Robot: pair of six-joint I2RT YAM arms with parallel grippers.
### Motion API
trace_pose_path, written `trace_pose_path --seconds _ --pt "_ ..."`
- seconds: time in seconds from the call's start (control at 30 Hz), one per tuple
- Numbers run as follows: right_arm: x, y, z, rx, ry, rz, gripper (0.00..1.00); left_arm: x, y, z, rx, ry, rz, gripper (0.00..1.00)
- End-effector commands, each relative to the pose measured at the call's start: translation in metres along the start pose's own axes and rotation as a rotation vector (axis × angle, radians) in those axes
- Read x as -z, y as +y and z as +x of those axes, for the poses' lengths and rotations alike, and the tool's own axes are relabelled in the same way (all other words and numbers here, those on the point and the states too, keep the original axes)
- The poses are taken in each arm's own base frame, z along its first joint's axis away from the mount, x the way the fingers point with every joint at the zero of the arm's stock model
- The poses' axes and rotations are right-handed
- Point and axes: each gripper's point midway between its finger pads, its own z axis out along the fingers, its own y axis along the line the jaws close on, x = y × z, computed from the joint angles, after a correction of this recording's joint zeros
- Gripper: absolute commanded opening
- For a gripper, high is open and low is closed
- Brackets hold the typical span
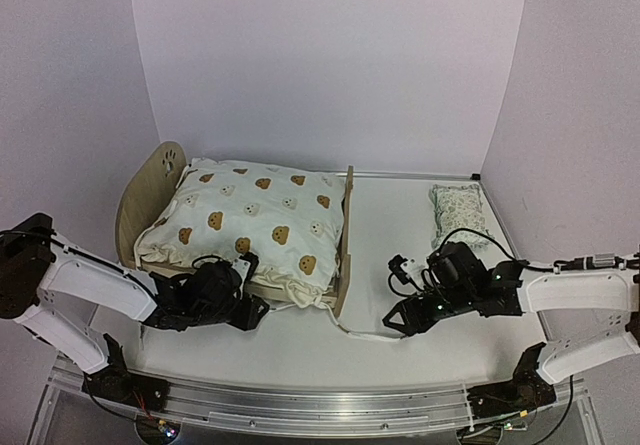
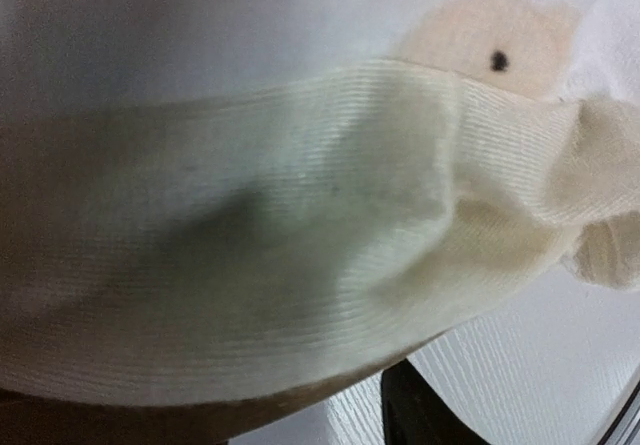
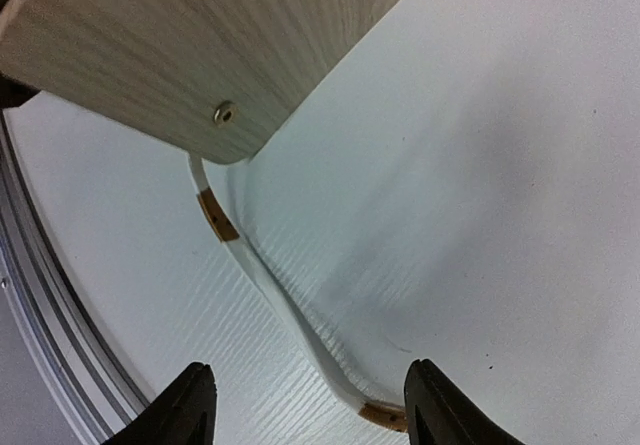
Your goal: Set up the pet bed
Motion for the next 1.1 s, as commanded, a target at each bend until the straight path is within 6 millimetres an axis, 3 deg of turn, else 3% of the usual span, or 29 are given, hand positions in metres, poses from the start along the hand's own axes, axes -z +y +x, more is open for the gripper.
trace_pose_path --seconds 0.0,0.2,0.3,0.4,0.57,0.7,0.87,1.07 --pt "0.017 -0.015 -0.039 -0.061 -0.079 0.142 0.74 0.013 -0.013 -0.014 0.008 0.014 0.045 0.66" --pt "0.044 -0.049 -0.09 -0.133 -0.17 0.336 0.84 0.036 -0.024 -0.021 -0.01 0.033 0.106 0.8" --pt "0.056 -0.074 -0.112 -0.166 -0.197 0.453 0.89 0.05 -0.027 -0.028 0.0 0.011 0.134 0.99" --pt "0.067 -0.107 -0.132 -0.192 -0.207 0.566 0.97 0.062 -0.023 -0.032 0.045 0.009 0.116 1.0" --pt "0.086 -0.181 -0.168 -0.263 -0.2 0.735 0.98 0.077 -0.023 -0.036 0.069 0.046 0.104 1.0" --pt "0.085 -0.244 -0.177 -0.323 -0.13 0.826 0.98 0.087 -0.023 -0.034 0.067 0.083 0.1 1.0" --pt "0.069 -0.309 -0.18 -0.418 -0.06 0.844 0.98 0.105 -0.024 -0.037 0.075 0.09 0.118 0.99" --pt "0.035 -0.361 -0.164 -0.465 0.073 0.862 0.96 0.126 -0.022 -0.045 0.081 0.06 0.132 1.0"
